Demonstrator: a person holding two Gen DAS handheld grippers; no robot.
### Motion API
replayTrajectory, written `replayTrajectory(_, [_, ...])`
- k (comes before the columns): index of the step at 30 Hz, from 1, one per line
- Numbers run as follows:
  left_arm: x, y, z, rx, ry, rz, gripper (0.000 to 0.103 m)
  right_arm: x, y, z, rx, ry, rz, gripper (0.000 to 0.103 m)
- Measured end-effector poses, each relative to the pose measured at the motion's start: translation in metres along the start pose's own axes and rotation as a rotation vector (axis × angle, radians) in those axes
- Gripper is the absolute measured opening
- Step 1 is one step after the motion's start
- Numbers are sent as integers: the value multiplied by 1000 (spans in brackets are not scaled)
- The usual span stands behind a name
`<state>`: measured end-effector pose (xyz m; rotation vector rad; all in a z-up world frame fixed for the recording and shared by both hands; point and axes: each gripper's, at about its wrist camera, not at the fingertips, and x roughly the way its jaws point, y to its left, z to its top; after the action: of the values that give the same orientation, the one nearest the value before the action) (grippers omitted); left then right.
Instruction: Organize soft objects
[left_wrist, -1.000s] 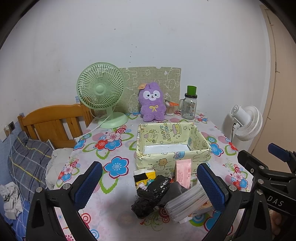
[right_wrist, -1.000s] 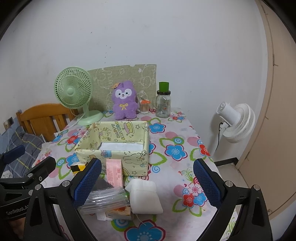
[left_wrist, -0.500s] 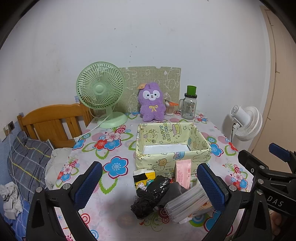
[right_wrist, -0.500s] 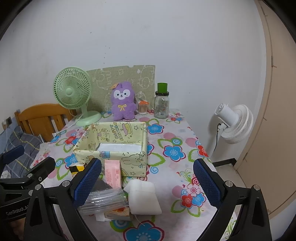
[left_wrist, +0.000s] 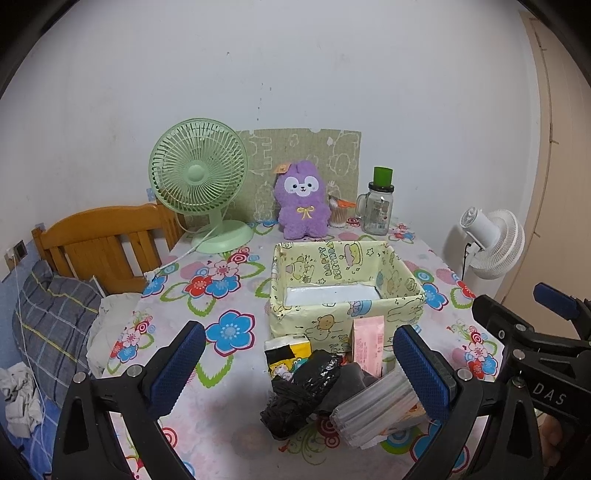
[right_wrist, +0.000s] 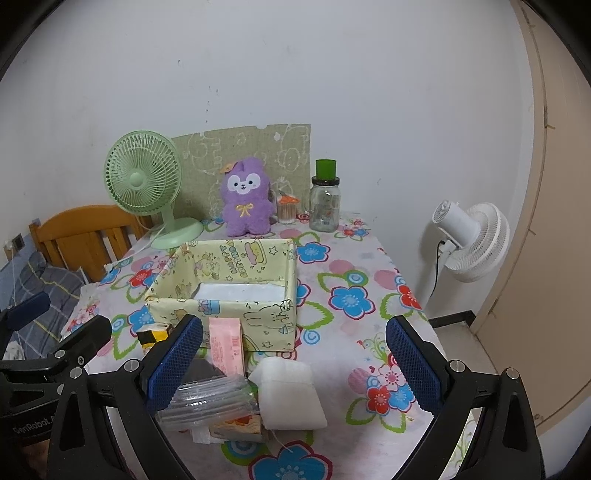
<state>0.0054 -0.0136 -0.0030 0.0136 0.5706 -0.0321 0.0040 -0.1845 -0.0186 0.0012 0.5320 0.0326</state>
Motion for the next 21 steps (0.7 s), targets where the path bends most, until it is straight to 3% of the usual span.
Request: replayTrajectory(21, [51,16,-14,-19,128,3,98,47,10,-5,-13,94,3,101])
